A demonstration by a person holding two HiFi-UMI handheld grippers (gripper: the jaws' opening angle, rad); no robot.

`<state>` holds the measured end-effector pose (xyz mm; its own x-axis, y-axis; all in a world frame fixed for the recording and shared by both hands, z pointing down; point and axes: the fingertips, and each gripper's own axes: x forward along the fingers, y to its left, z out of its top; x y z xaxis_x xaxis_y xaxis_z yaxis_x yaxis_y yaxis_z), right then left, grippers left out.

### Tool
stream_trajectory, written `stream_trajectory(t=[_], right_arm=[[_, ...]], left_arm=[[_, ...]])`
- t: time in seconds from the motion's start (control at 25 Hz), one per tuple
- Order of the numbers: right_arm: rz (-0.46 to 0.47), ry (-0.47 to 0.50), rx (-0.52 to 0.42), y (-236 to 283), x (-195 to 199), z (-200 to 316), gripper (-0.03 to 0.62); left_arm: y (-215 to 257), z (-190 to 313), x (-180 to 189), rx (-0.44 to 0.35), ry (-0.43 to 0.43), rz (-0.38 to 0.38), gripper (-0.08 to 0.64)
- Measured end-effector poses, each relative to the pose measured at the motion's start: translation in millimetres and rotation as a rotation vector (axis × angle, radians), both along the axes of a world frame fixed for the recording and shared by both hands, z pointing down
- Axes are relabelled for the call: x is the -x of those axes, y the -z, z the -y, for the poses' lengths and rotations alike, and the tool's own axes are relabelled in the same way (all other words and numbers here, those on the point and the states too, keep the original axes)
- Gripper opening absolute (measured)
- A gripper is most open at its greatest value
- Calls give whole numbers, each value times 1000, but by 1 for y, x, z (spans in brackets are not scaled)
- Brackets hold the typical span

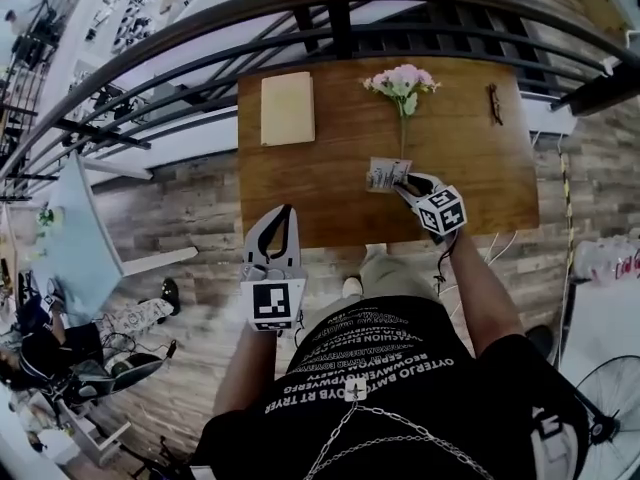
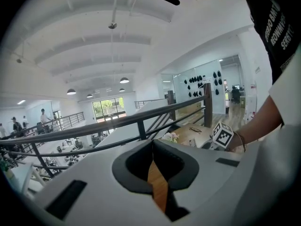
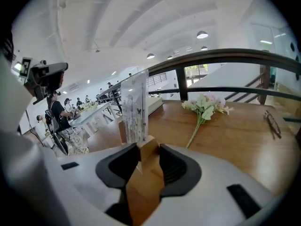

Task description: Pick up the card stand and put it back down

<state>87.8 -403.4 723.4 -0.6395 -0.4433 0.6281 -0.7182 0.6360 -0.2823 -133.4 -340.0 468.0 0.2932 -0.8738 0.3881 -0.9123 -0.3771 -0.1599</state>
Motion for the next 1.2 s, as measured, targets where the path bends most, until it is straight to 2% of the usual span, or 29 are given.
stream_trajectory(t=[0.56,1.2], right_arm=[[4,-29,-91,100,0,-16,149],[19,-4,-171,195,18,-41,149]], left_arm=[[30,-28,-10,-77,-31,-34,27],[41,-62,-15,-85,-71,-40,28]])
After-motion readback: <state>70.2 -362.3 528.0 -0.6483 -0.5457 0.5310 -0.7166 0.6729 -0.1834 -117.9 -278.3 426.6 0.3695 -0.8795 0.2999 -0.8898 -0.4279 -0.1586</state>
